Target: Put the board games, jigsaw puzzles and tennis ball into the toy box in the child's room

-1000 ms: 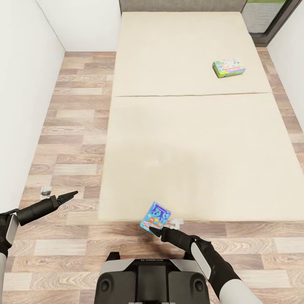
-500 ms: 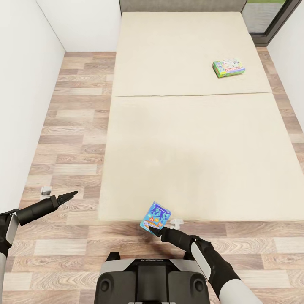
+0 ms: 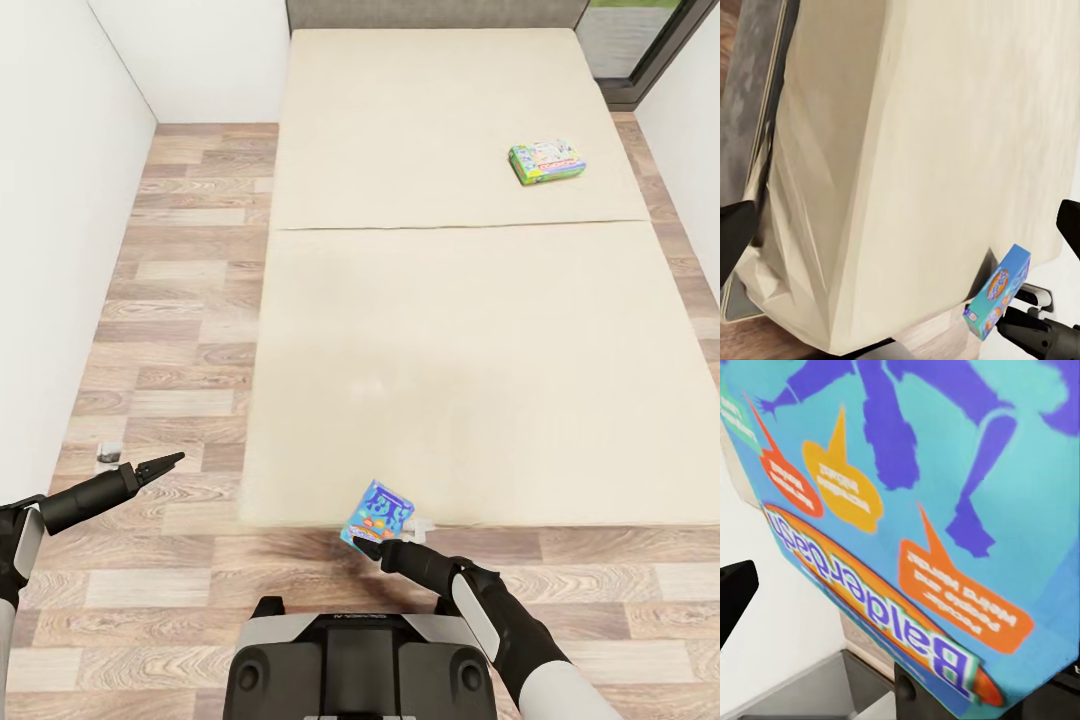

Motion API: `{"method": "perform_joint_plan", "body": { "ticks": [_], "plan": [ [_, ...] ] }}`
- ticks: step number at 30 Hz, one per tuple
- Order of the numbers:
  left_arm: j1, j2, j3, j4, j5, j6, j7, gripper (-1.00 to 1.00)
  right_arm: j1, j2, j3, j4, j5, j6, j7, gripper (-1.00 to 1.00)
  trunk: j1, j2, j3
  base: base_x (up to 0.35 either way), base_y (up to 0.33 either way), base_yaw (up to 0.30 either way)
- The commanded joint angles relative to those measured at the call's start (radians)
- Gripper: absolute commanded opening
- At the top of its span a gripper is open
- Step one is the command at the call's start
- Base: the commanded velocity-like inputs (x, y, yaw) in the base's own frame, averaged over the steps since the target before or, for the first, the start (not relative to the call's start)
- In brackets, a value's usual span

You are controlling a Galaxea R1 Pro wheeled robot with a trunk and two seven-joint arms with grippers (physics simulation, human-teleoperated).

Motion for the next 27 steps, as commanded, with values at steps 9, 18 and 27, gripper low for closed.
{"method": "perform_joint_plan", "body": {
  "ticks": [9, 18, 27],
  "plan": [
    [0.0, 0.0, 0.001, 0.0, 0.002, 0.01, -0.002, 1.0, 0.0, -0.001, 0.0, -0.001, -0.011, 0.009, 0.0, -1.0, 0.0, 0.0, 0.0, 0.006, 0.019, 0.0],
    [0.0, 0.001, 0.001, 0.0, 0.002, 0.01, -0.003, 1.0, 0.0, -0.001, 0.002, -0.002, -0.012, 0.009, 0.0, -1.0, 0.0, 0.0, 0.0, 0.0, 0.001, 0.0],
    [0.0, 0.001, 0.001, 0.0, 0.002, 0.01, -0.003, 1.0, 0.0, -0.001, 0.002, -0.002, -0.012, 0.009, 0.001, -1.0, 0.0, 0.0, 0.0, 0.0, 0.0, 0.0]
  ]
}}
